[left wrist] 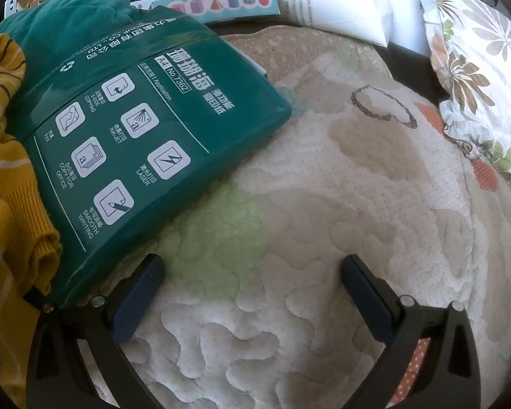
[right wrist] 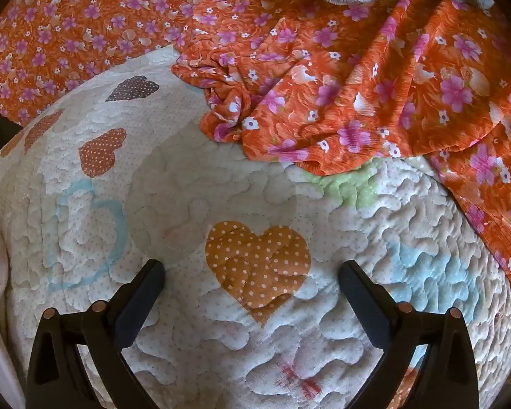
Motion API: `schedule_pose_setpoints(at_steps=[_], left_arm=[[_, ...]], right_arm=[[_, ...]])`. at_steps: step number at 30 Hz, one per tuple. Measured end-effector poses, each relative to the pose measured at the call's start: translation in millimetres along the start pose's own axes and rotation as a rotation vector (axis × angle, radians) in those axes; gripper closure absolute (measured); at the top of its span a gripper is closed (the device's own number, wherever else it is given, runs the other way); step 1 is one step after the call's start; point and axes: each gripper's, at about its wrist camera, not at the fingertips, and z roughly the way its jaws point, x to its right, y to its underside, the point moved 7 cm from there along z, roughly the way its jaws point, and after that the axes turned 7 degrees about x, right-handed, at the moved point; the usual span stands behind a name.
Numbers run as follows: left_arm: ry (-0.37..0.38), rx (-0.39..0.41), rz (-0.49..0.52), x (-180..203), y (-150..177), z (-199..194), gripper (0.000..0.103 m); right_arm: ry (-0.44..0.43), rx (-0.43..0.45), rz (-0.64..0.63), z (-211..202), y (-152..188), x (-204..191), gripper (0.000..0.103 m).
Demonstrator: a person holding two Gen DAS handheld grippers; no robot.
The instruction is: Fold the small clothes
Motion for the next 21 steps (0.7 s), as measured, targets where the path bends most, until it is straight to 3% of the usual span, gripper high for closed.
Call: schedule_pose_setpoints(at_steps=[21], left_arm=[[0.000, 0.002, 0.000, 0.4, -0.3, -0.3, 0.000]], right_arm=[[0.000, 0.005, 0.000, -0.1, -0.1, 0.2, 0.000]])
